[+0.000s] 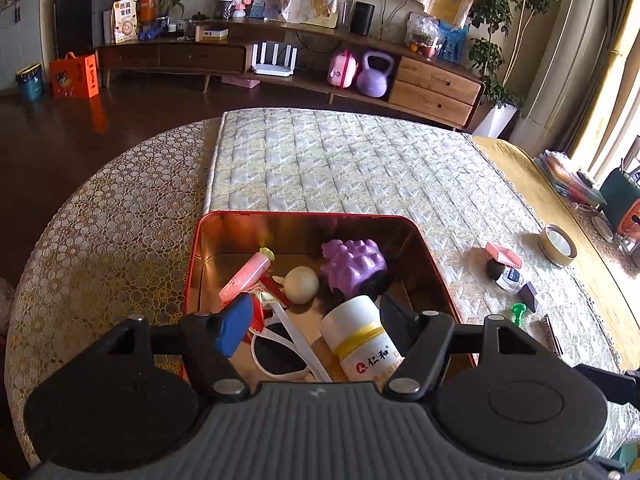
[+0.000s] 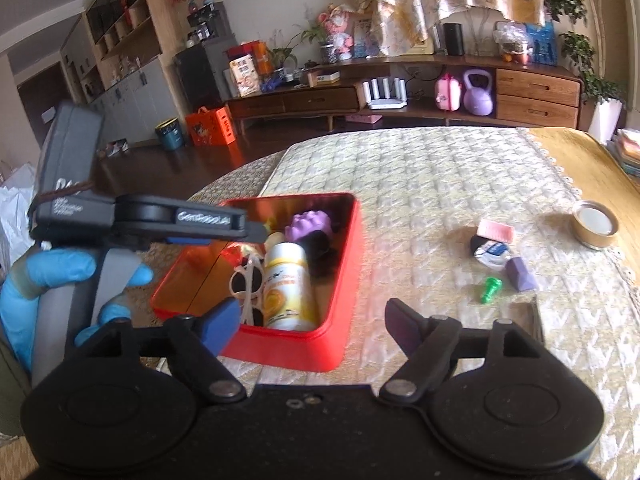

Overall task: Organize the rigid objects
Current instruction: 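Open the left tool to drop the ball while the right tool lowers the bottle into the box, then move the left tool to the silver nail clipper while the right tool moves to the round tin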

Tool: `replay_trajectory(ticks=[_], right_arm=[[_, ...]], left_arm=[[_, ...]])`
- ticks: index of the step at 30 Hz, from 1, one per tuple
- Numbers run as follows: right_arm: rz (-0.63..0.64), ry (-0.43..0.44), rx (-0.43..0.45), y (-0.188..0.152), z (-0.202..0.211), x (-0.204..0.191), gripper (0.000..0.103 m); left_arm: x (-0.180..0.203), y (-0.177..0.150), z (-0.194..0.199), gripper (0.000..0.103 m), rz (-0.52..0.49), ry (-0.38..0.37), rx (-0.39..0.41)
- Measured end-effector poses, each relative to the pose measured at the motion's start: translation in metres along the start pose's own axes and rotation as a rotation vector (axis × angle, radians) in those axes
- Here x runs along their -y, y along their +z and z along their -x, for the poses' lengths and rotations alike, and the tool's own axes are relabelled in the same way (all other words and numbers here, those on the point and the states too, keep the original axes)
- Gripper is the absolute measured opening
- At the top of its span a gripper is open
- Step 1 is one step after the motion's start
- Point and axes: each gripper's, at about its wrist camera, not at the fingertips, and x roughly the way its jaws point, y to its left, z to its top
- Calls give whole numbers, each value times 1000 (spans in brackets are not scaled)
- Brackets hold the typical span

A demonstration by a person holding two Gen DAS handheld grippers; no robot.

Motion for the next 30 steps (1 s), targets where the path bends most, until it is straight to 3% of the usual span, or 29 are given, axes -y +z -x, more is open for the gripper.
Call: replay_trajectory(ticks=[5, 9, 21, 30], right_arm=[[-56, -28, 39, -4, 17, 25, 95], [-92, -52, 60, -7, 29, 44, 101], [-140, -149, 105, -12, 63, 106, 103], [-94, -215, 79, -7, 67, 145, 103]], left_arm=[[11, -6, 11, 70, -16, -15, 7], [23, -11, 20, 78, -23, -37, 13], [79, -25, 34, 82, -79, -102, 31], [126, -35, 27, 82, -126, -137, 15]])
